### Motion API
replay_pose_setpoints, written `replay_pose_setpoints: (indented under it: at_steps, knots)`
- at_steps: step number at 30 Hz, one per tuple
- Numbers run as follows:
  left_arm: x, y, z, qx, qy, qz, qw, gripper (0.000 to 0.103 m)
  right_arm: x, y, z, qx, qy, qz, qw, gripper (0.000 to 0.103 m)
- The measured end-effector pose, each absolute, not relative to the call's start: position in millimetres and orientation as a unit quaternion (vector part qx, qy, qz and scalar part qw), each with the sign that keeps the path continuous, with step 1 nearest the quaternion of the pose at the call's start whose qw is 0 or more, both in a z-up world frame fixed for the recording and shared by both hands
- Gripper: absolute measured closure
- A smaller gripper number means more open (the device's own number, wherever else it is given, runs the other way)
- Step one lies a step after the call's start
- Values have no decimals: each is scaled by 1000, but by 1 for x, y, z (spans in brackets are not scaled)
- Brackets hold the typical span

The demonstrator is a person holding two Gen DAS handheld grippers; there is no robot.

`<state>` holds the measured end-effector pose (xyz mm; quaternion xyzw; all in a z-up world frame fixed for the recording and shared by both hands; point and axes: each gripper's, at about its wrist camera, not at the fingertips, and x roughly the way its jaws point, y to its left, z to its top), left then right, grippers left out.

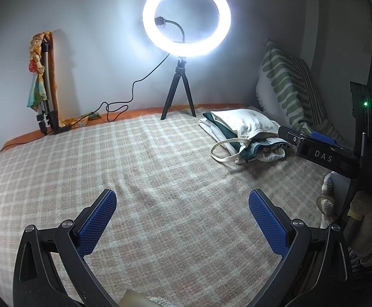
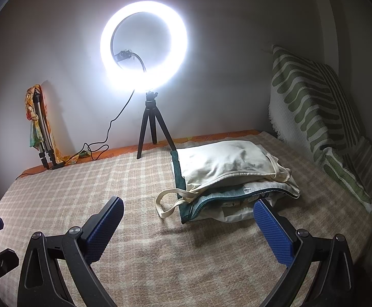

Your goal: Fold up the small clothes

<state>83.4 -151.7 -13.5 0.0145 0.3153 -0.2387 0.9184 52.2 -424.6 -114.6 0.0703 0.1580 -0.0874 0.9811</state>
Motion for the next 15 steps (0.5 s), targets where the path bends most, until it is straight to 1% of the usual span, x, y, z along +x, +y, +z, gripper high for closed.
replay_pose_setpoints:
  at_steps: [7, 15]
  knots:
    - [84, -150, -16, 12, 322, -235, 917, 0, 52, -423, -115, 71, 160, -87, 981, 0]
    - [82, -150, -15, 17, 311, -242, 919, 0, 53, -423, -115, 77, 163, -88, 980, 0]
